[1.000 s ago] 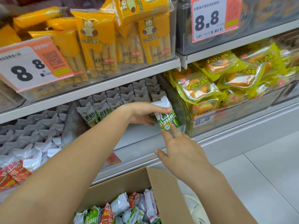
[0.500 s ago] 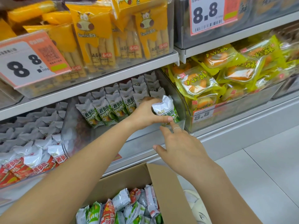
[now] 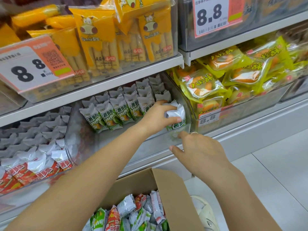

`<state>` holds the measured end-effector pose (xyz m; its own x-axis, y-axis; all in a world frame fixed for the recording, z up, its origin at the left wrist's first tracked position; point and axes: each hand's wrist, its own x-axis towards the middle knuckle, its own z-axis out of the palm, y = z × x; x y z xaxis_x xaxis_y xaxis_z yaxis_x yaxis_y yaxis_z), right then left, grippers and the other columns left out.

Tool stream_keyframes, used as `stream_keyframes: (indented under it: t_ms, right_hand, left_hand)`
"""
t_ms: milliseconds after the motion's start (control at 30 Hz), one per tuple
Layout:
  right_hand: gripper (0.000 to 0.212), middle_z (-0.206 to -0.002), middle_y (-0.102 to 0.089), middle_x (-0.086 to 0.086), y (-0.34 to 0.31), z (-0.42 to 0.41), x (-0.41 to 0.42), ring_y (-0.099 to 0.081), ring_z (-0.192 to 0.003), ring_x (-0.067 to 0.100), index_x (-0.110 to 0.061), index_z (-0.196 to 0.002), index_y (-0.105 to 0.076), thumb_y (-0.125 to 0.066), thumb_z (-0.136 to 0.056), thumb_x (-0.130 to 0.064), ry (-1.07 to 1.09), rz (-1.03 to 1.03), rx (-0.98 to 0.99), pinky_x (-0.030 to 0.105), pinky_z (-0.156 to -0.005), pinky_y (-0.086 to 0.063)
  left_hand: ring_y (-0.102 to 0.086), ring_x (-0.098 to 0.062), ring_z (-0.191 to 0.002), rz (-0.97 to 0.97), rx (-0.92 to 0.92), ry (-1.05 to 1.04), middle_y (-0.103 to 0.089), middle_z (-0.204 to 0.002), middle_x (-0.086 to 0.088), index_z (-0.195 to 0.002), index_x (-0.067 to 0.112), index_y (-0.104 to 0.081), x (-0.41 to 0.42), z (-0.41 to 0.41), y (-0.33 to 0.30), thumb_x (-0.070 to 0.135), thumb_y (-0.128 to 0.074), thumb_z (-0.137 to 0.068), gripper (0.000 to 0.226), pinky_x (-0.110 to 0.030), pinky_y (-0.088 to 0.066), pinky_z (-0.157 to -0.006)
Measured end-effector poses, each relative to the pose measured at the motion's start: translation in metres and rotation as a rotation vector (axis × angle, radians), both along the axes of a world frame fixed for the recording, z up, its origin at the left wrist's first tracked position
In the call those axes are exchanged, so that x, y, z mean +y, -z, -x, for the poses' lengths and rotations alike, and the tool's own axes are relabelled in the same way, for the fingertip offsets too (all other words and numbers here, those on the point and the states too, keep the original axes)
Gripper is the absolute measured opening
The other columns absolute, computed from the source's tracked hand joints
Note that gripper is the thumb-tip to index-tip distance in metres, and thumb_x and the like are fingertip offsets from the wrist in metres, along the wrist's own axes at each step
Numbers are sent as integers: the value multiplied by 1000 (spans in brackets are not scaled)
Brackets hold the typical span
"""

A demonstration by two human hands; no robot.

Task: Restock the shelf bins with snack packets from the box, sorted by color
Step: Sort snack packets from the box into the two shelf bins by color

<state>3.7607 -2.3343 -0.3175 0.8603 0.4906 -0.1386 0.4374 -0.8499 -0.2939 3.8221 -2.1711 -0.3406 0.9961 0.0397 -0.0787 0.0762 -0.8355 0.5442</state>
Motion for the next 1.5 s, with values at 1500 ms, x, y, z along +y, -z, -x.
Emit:
stream_keyframes:
  t_ms: [1500]
  right_hand:
    - [38, -118, -63, -3, 19, 15, 20, -61, -106, 21, -27, -132, -47, -41, -98, -43, -118, -270, -100, 34, -80, -46]
  left_hand:
    - [-64, -13, -90, 513, -235, -316, -68, -99, 4, -118, 21, -60, 28, 77, -18, 16, -46, -100, 23, -33, -52, -81]
